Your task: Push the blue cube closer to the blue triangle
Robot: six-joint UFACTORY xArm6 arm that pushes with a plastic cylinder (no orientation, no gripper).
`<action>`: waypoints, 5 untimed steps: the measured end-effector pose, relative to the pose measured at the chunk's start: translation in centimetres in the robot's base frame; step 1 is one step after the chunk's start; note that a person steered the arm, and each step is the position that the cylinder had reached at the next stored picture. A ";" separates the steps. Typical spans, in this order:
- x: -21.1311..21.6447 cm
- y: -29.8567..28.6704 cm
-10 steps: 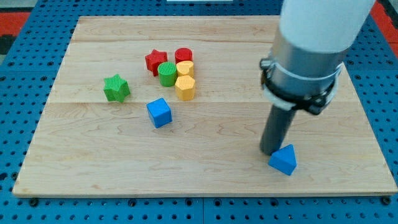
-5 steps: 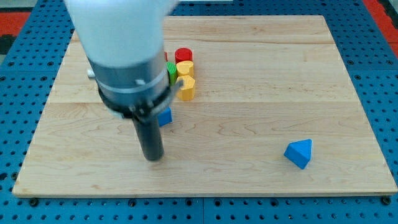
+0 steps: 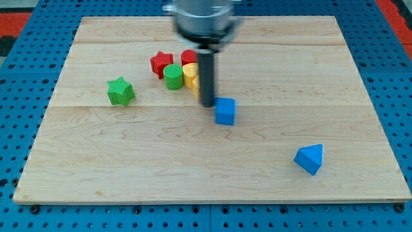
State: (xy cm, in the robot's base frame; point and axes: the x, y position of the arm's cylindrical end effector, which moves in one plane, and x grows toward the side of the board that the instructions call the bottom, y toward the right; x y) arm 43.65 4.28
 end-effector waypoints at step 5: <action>8.5 4.4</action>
